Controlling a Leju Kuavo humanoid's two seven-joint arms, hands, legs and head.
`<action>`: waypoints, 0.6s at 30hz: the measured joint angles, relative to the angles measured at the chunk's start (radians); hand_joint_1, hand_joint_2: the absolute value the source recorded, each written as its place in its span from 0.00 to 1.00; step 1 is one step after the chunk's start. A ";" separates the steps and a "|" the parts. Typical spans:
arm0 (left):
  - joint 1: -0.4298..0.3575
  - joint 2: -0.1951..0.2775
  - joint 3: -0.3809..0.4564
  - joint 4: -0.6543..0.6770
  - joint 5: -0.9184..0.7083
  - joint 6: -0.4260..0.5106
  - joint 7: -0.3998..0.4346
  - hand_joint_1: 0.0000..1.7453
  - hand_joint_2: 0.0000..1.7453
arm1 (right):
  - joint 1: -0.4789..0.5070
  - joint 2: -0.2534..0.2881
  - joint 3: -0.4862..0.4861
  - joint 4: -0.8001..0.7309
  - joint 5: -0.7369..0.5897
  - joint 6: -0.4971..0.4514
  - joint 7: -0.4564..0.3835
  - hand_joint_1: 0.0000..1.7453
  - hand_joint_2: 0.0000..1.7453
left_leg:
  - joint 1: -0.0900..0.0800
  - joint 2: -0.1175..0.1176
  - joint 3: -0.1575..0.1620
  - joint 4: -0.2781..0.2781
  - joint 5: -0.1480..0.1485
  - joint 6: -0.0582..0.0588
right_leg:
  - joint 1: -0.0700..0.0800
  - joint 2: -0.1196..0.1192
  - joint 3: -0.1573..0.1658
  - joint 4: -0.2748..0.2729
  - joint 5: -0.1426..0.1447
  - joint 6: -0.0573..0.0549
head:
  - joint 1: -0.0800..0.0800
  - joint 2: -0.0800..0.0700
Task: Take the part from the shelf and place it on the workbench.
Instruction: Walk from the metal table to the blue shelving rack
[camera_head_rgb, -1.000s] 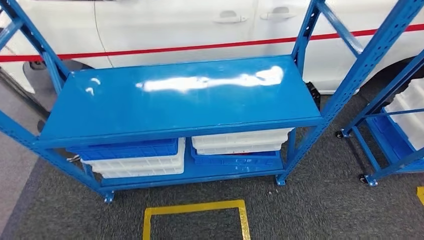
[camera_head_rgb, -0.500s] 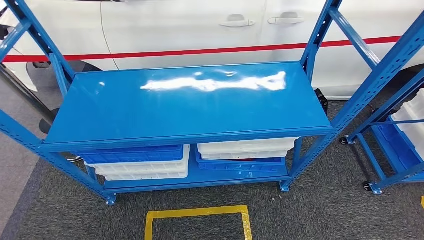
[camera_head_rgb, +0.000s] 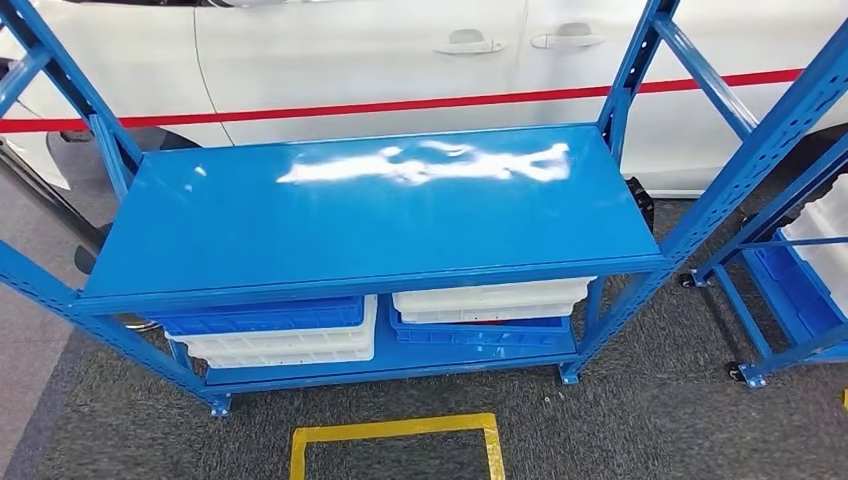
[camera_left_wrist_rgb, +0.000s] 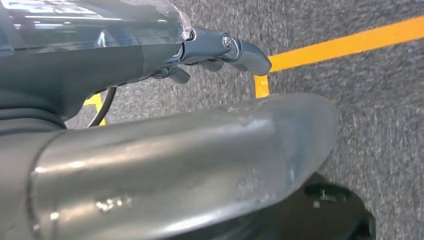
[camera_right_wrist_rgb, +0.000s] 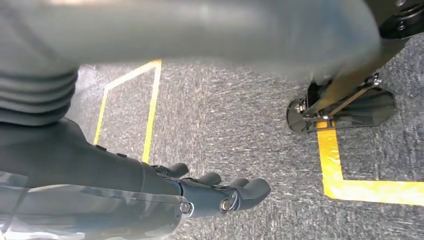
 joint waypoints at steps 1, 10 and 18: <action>0.000 0.000 0.000 0.000 0.000 0.001 0.000 0.00 0.00 | -0.001 0.000 0.000 0.000 0.001 -0.005 -0.006 0.00 0.25 | -0.002 -0.001 0.002 -0.004 0.000 0.004 | 0.002 0.001 0.000 0.000 -0.001 -0.002 | 0.001 0.000; 0.001 0.002 0.002 0.000 0.002 0.029 0.002 0.00 1.00 | -0.005 0.000 -0.002 0.000 -0.004 -0.016 -0.012 0.00 0.00 | -0.009 -0.001 0.004 -0.005 -0.001 0.024 | -0.002 0.001 0.010 -0.019 0.006 0.007 | 0.003 0.000; -0.002 0.003 -0.004 0.000 0.040 0.068 0.023 0.00 1.00 | -0.007 0.000 0.000 0.000 -0.030 -0.032 0.022 0.00 1.00 | -0.010 -0.001 0.004 -0.004 -0.002 0.026 | -0.003 0.001 0.011 -0.021 0.007 0.019 | 0.003 0.000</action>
